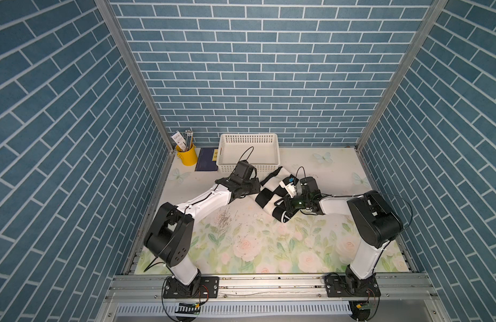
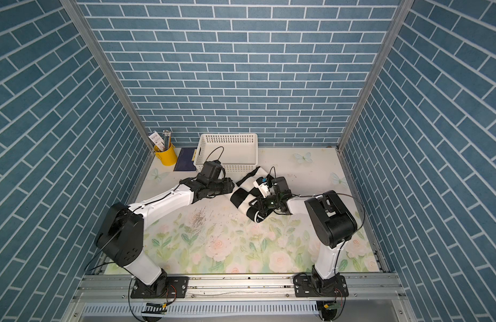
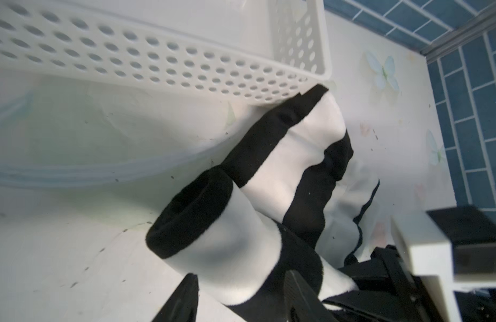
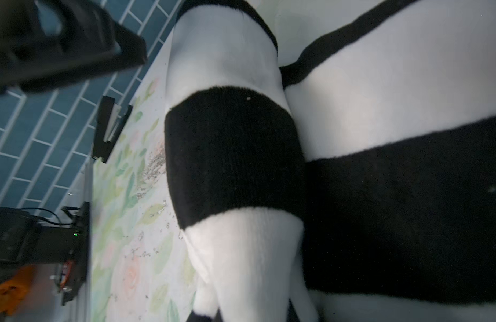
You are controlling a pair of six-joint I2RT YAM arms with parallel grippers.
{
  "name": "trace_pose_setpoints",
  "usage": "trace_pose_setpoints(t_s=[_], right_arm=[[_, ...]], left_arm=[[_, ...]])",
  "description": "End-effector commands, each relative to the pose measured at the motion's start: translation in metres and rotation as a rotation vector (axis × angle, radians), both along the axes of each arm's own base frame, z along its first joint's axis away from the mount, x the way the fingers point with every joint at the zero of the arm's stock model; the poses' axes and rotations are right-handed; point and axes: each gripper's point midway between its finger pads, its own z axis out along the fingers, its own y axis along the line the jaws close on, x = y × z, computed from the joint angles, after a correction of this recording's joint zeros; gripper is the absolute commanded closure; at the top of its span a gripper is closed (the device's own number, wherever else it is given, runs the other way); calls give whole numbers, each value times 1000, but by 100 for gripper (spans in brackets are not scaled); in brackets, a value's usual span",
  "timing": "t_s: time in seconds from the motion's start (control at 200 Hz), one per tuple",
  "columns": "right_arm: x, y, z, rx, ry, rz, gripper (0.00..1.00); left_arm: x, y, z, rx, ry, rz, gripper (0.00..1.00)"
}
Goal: Roll up the pillowcase
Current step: Roll the pillowcase at the center of the board.
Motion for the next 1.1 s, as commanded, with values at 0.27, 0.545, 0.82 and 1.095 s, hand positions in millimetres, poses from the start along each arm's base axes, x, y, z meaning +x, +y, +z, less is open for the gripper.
trace_pose_setpoints(t_s=[0.27, 0.545, 0.82, 1.095], right_arm=[[1, -39, -12, -140, 36, -177, 22], [10, -56, 52, -436, -520, -266, 0], [-15, -18, 37, -711, -838, -96, 0], [-14, -1, 2, -903, -917, -9, 14]], left_arm=[[2, -44, -60, 19, 100, -75, 46], [1, -45, -62, 15, 100, -84, 46], [1, -45, -60, 13, 99, -88, 46], [-1, -41, -56, 25, 90, -83, 46]])
